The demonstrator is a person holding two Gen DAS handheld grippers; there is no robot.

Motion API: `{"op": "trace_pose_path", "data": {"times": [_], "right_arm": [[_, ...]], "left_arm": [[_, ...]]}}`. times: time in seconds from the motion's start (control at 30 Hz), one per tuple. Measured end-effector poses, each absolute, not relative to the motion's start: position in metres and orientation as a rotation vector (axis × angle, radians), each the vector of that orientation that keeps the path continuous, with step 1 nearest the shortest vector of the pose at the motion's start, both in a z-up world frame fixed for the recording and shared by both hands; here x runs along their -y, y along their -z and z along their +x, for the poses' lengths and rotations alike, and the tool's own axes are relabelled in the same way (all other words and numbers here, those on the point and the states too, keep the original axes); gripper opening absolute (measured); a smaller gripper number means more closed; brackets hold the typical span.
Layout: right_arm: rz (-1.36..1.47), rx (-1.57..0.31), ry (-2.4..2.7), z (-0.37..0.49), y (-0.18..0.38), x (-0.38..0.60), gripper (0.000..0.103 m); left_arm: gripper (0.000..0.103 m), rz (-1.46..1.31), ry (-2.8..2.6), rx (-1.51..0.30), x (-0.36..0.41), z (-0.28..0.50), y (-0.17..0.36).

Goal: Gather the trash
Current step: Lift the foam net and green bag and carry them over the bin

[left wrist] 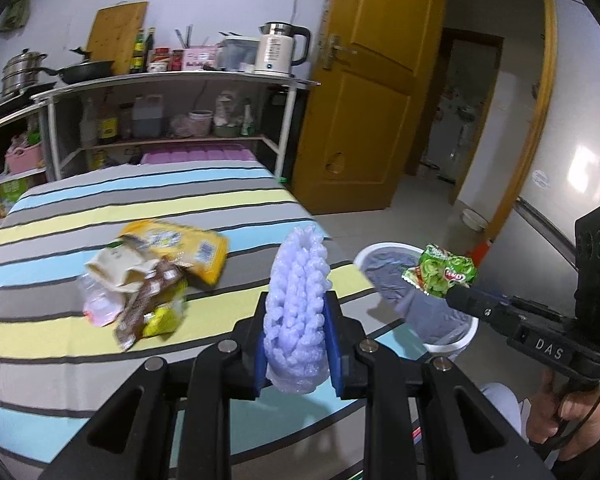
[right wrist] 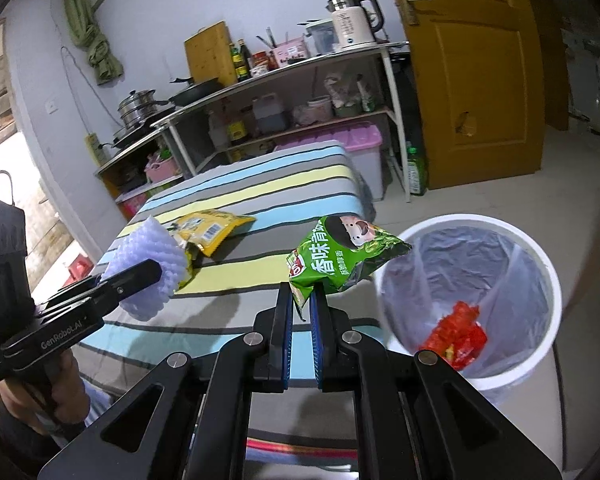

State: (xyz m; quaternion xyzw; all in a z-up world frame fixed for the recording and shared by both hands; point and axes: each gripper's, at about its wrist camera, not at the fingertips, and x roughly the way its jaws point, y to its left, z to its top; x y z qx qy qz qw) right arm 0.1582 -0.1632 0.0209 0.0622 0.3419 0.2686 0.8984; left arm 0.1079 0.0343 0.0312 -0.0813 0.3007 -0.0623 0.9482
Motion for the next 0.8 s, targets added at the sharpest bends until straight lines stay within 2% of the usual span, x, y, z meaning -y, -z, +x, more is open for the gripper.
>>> {"op": "trace_pose_path", "data": {"times": [0.8], "right_arm": [[0.229, -0.774, -0.393, 0.192, 0.016, 0.247, 0.009]], "left_arm": [[0.025, -0.108, 0.356, -0.681, 0.074, 0.191, -0.017]]}}
